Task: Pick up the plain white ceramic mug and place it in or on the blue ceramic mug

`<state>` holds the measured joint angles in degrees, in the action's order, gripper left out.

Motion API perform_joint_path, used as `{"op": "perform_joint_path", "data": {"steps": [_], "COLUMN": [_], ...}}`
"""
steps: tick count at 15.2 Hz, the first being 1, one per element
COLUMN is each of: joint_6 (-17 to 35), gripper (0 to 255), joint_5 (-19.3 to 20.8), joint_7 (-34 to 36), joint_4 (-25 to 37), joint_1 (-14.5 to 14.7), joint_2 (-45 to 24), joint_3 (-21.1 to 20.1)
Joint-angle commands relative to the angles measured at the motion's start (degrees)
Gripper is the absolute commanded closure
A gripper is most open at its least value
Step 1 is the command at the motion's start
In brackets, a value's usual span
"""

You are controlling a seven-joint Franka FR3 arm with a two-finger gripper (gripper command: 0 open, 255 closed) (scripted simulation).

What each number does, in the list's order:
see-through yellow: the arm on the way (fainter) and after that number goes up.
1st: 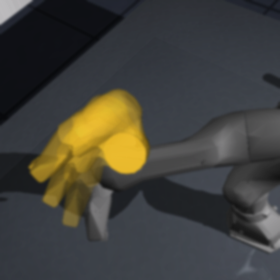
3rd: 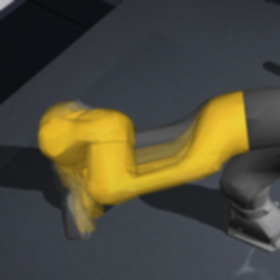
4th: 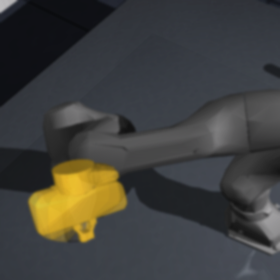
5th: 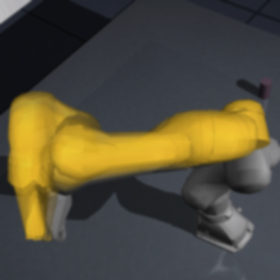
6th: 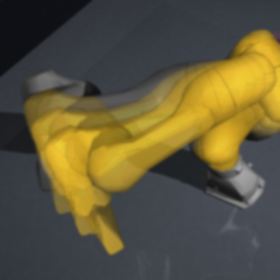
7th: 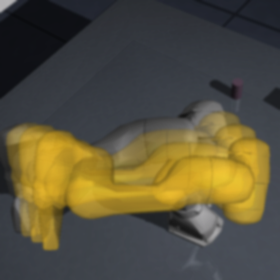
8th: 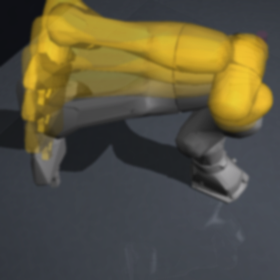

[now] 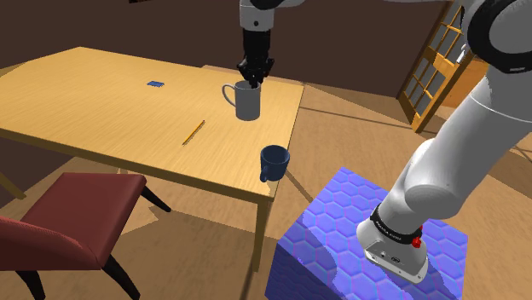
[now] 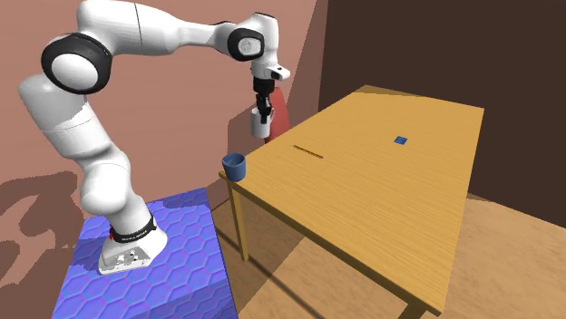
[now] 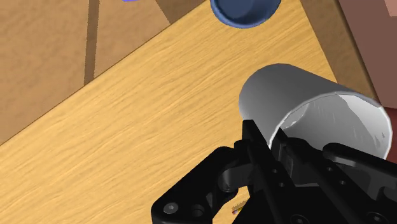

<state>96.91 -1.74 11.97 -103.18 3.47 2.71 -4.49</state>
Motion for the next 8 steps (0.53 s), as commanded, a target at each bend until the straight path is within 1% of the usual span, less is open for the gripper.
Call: {"op": "perform_joint_path", "data": {"steps": [1,8], "joint_6": [0.16,-1.91], "gripper": [255,255], "joint_5": [-0.41,-2.47], "joint_7": [0.64,3.49], "joint_4": [-4.59,-17.38], "joint_1": [0.36,2.16], "joint_2": [4.48,19.51], "joint_3": [-0.36,-2.08]}}
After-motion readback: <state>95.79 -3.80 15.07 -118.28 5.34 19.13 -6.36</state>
